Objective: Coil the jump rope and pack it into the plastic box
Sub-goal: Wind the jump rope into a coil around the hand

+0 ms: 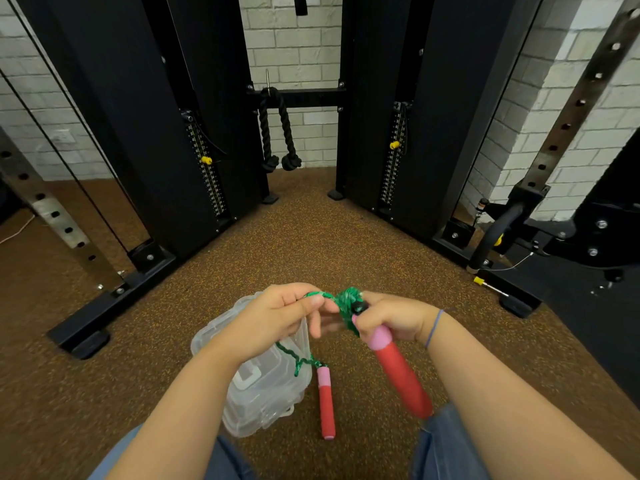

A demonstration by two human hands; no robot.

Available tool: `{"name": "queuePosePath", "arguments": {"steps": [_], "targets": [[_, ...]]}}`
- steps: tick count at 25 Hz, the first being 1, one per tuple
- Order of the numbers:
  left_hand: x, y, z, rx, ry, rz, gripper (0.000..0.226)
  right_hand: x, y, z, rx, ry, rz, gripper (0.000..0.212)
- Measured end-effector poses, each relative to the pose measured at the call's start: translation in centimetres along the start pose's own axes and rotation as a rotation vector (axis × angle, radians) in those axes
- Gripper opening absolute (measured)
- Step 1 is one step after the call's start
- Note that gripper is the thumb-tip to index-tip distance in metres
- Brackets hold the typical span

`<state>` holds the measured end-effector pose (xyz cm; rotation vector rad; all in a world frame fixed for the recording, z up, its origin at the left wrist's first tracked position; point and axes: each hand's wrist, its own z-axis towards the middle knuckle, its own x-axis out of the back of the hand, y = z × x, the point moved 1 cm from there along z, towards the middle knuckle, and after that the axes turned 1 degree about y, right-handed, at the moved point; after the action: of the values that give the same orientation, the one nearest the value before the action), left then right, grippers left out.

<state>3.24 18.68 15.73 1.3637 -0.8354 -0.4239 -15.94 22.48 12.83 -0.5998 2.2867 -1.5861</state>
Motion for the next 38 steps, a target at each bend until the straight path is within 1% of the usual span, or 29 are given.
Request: {"name": "queuePosePath", "arguments": {"steps": [1, 3, 4, 5, 7, 9, 13, 14, 15, 16, 17, 18, 19, 20, 21, 22, 23, 25, 27, 29, 32, 35, 38], "targets": [[0.0, 0.1, 0.0, -0.027, 0.049, 0.043, 0.023, -0.4, -0.2, -0.1, -0.027, -0.088, -0.038, 0.043], [0.1, 0.1, 0.1, -0.081, 0.147, 0.141, 0.018, -1.0, -0.6, 0.2, -0.009, -0.285, -0.115, 0.056], [0.1, 0.0, 0.1, -0.097, 0.193, 0.16, 0.016, -1.1, -0.8, 0.3, 0.018, -0.35, -0.132, 0.062], [0.2, 0.0, 0.2, -0.11, 0.235, 0.161, 0.017, -1.2, -0.9, 0.4, 0.037, -0.393, -0.123, 0.061], [0.2, -0.1, 0.3, -0.124, 0.277, 0.156, 0.022, -1.4, -1.3, 0.3, 0.114, -0.414, -0.063, 0.05], [-0.1, -0.4, 0.6, -0.11, 0.279, 0.19, 0.024, -2.0, -1.5, 0.3, 0.236, -0.417, 0.022, 0.041], [-0.8, -1.3, 0.9, -0.103, 0.251, 0.18, 0.029, -3.6, -2.4, 0.7, 0.393, -0.435, 0.29, 0.033], [-1.1, -1.5, 1.0, -0.091, 0.228, 0.131, 0.025, -3.8, -2.6, 0.9, 0.428, -0.432, 0.348, 0.032], [-1.5, -1.4, 1.1, -0.071, 0.196, 0.034, 0.025, -4.0, -2.7, 1.1, 0.465, -0.424, 0.409, 0.031], [-1.9, -1.2, 1.1, -0.05, 0.164, -0.068, 0.032, -4.1, -2.8, 1.3, 0.503, -0.414, 0.47, 0.031], [-2.3, -1.1, 1.0, -0.053, 0.119, -0.186, 0.031, -4.2, -2.7, 1.5, 0.539, -0.403, 0.524, 0.031], [-2.5, -1.2, 1.0, -0.074, 0.093, -0.194, 0.02, -4.3, -2.7, 1.6, 0.57, -0.387, 0.576, 0.031], [-2.7, -1.2, 1.0, -0.091, 0.066, -0.211, 0.018, -4.3, -2.6, 1.8, 0.594, -0.373, 0.64, 0.032], [-2.8, -1.8, 1.1, -0.048, 0.056, -0.138, 0.019, -4.2, -2.5, 1.9, 0.616, -0.37, 0.732, 0.036], [-2.9, -2.1, 1.2, 0.023, 0.046, -0.114, 0.008, -3.9, -2.5, 1.9, 0.638, -0.368, 0.832, 0.044], [-3.1, -2.5, 1.5, 0.098, 0.032, -0.06, 0.018, -3.5, -2.4, 2.0, 0.655, -0.344, 0.912, 0.056], [-3.5, -2.2, 1.5, 0.146, 0.012, -0.065, 0.027, -3.1, -2.4, 2.1, 0.665, -0.306, 0.968, 0.067], [-4.0, -2.2, 1.5, 0.171, -0.045, -0.081, 0.028, -2.2, -2.0, 2.4, 0.695, -0.231, 1.043, 0.08], [-4.1, -1.9, 1.5, 0.152, -0.089, -0.097, 0.022, -1.5, -1.7, 2.6, 0.709, -0.146, 1.082, 0.085], [-3.8, -2.1, 1.5, 0.162, -0.094, -0.119, 0.02, -0.9, -1.3, 2.7, 0.706, -0.097, 1.094, 0.087], [-3.0, -2.3, 1.4, 0.178, -0.095, -0.091, 0.021, -0.4, -1.5, 2.5, 0.716, -0.036, 1.079, 0.091], [-2.5, -1.9, 0.9, 0.207, -0.124, -0.033, 0.024, 1.0, -1.5, 2.3, 0.773, 0.073, 1.128, 0.097], [-2.4, -1.9, 0.5, 0.236, -0.142, 0.009, 0.029, 2.7, -1.1, 1.6, 0.824, 0.136, 1.169, 0.098]]}}
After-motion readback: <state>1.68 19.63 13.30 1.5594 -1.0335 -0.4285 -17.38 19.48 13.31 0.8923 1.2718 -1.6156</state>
